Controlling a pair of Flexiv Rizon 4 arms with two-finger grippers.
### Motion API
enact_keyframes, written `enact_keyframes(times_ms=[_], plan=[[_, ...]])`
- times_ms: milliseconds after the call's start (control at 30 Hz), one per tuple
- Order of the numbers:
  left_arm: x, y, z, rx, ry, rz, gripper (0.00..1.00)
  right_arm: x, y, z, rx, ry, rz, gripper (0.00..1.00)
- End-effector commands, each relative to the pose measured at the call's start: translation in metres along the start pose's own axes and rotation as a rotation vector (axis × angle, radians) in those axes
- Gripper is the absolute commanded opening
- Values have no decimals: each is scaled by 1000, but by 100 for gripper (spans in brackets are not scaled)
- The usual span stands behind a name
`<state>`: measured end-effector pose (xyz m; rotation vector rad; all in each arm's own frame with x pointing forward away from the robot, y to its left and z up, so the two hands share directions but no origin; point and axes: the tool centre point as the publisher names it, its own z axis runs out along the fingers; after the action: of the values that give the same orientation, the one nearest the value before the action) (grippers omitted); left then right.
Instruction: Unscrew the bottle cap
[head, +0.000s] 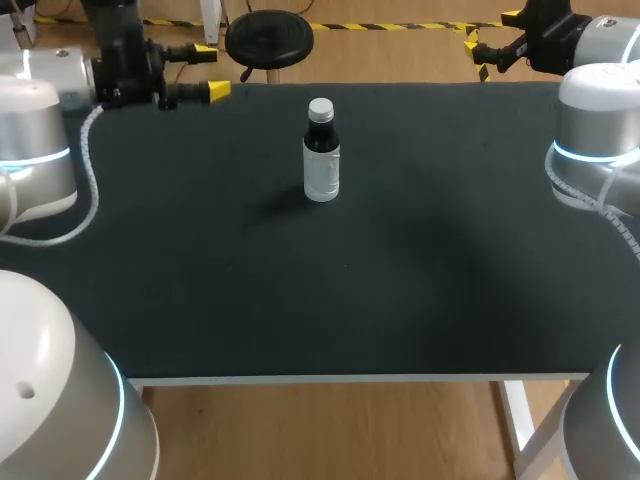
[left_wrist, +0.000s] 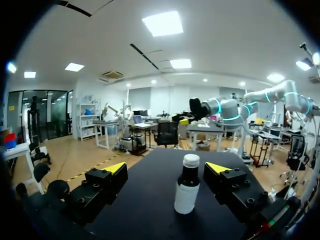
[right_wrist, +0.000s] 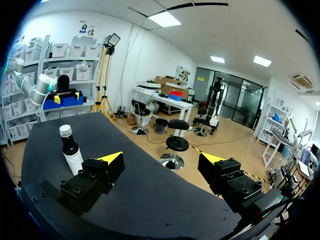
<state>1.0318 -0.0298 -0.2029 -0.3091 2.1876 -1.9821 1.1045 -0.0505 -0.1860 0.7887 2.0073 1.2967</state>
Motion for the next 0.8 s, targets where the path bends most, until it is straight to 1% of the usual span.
enact_keyframes(times_ms=[33, 267, 533, 800], plan=[[0, 7, 4, 10, 76, 20, 100, 0, 0, 0, 1, 0, 0, 100], [9, 15, 14, 22, 121, 29, 100, 0, 0, 0, 1, 0, 0, 100], [19, 28, 20, 61, 169, 21, 100, 0, 0, 0, 1, 0, 0, 100], [28, 39, 29, 76, 197, 11, 100, 0, 0, 0, 1, 0, 0, 100]])
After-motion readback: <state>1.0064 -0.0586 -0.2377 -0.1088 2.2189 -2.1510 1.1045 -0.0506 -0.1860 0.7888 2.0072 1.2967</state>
